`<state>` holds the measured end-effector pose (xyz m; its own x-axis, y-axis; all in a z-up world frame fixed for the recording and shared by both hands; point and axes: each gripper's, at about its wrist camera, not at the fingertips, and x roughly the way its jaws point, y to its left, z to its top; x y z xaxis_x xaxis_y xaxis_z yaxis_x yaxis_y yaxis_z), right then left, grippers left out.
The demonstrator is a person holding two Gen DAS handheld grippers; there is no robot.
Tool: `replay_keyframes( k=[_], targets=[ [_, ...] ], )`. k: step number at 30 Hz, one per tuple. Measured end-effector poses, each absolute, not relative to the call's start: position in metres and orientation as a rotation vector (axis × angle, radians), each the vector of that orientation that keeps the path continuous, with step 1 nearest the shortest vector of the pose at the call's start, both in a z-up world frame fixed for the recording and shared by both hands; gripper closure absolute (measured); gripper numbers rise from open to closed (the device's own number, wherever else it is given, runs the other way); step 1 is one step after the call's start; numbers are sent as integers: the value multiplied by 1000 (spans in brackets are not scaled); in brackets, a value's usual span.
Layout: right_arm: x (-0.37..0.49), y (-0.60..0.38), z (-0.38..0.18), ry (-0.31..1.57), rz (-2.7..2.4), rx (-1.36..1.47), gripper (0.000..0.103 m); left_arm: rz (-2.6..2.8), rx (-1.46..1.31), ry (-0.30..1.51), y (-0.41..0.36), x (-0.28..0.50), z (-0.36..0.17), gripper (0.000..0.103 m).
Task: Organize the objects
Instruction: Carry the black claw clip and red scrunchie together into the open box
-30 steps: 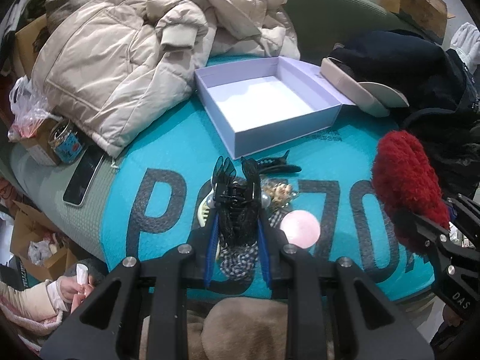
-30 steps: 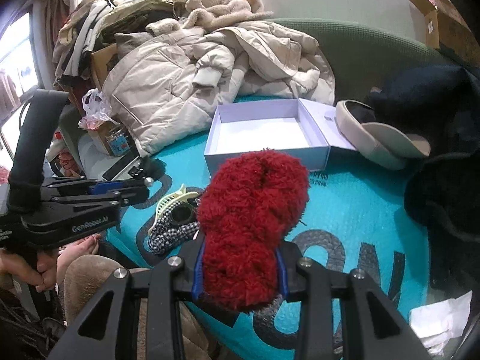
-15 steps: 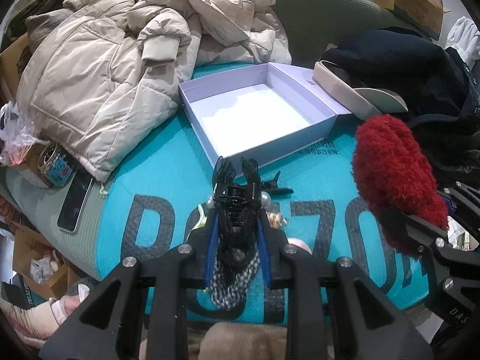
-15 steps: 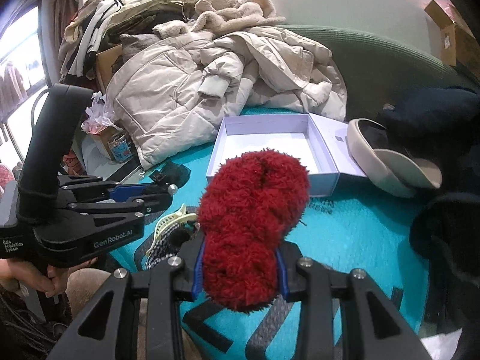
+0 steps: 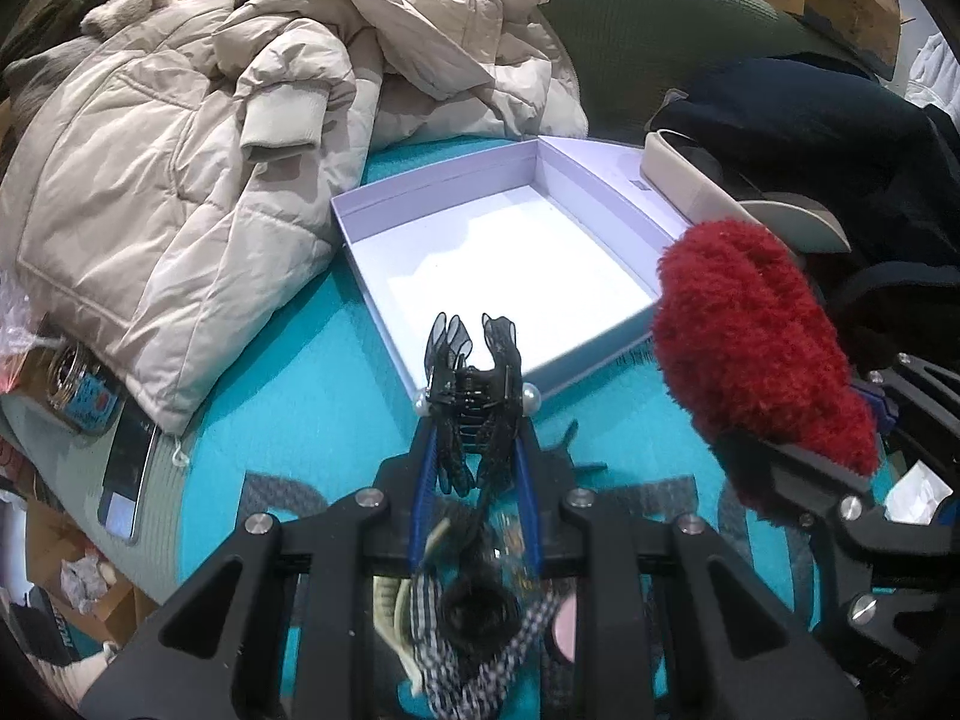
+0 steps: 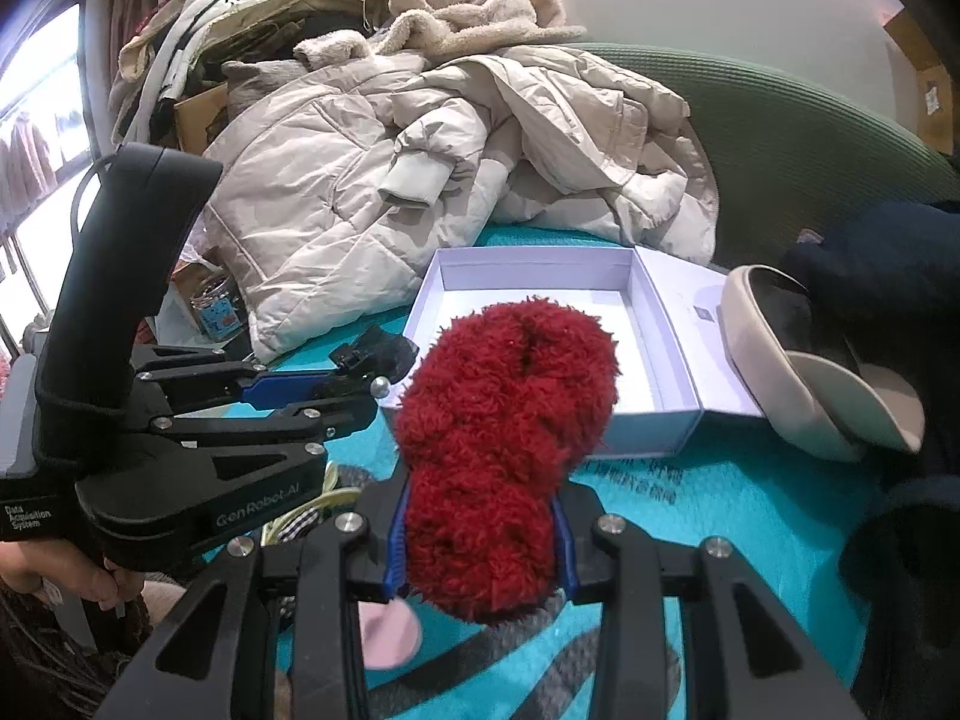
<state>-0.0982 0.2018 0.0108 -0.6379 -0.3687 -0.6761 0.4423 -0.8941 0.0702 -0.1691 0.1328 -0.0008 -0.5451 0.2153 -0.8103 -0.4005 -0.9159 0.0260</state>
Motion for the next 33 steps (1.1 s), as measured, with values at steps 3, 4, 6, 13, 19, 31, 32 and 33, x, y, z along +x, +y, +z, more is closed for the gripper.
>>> replay_keyframes(
  k=[3,4,6,13,19,31,32,33],
  targets=[
    [-112,199,9,147,-2490,992,66,2464,-1251,301,137,-187,-4,80],
    [-117,197,9,150,-2489,989,66,2465,-1250,300,138,-194,-5,80],
    [-126,194,8,162,-2487,983,66,2469,-1248,302,140,-203,-7,80],
    [-159,185,11,193,-2496,951,66,2481,-1220,348,151,-242,-10,80],
    [-187,181,12,201,-2501,931,66,2476,-1228,353,153,-274,-15,80],
    [-241,174,14,250,-2513,908,66,2483,-1267,370,158,-342,-30,80],
    [-245,174,14,251,-2514,911,66,2483,-1269,371,158,-346,-31,80],
    [-251,173,13,251,-2511,916,66,2479,-1277,370,159,-353,-33,80]
  ],
)
